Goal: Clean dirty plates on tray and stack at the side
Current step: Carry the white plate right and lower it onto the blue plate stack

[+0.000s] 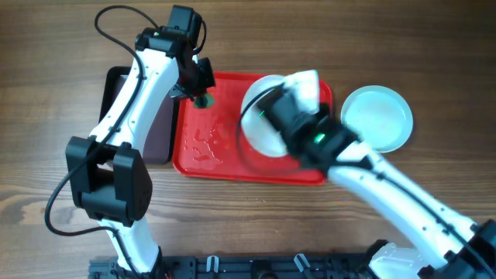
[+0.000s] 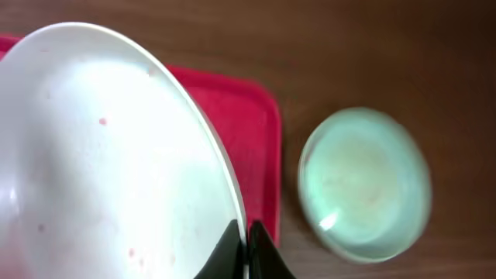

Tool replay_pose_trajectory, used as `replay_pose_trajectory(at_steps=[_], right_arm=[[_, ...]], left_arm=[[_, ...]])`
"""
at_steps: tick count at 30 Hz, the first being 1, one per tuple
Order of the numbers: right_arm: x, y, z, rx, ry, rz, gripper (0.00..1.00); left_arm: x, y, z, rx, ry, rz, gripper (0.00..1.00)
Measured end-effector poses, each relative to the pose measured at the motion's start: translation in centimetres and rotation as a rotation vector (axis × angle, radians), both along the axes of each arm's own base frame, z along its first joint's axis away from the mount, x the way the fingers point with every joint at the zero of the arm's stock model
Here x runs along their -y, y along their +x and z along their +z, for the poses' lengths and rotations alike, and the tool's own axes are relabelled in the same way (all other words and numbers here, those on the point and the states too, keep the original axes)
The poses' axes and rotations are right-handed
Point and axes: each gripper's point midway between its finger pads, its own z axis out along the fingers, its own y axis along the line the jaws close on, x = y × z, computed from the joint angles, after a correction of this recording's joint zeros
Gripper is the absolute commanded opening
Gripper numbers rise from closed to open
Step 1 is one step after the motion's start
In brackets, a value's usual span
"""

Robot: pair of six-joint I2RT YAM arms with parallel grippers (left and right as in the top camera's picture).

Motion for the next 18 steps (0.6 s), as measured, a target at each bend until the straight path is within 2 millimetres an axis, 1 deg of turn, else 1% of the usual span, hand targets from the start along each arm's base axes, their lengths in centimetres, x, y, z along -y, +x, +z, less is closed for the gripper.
replay_pose_trajectory(at_steps=[2,4,6,9,12,14,16,17,18], right_arm=[[1.6,0.8,-0.6,-0.038,0.07,-0.052,0.04],[3.7,1.7,-1.2,-0.08,0.159,-0.11,0.04],[6.2,2.6,-1.6,-0.104,0.243,-0.178,0.04],[11.2,3.5,-1.9,-0.114,0.358,-0.31,0.04],[15.4,3.5,-2.0,-0.106,0.407,-0.416,0.04],[18.8,3.2,-2.1,-0.095,0.434,-0.501,0.04],[21.3,2.9,-2.4,-0.092,0.443,-0.559,0.04],[22.1,2.7,-2.7,-0.095,0.446,-0.581,0.04],[23.2,2.4,-3.3,-0.101,0.449,-0.611,0.04]], left_arm=[[0.0,0.0,0.0,0.001,0.0,0.0,0.04],[0.0,0.1,0.0,0.002,-0.001,0.0,0.04],[0.0,0.1,0.0,0.003,-0.001,0.0,0.04],[0.0,0.1,0.0,0.003,-0.001,0.0,0.04],[0.0,0.1,0.0,0.003,0.0,0.0,0.04],[0.0,0.1,0.0,0.003,0.0,0.0,0.04],[0.0,0.1,0.0,0.003,0.0,0.0,0.04],[0.0,0.1,0.0,0.003,0.0,0.0,0.04],[0.0,0.1,0.0,0.003,0.0,0.0,0.04]])
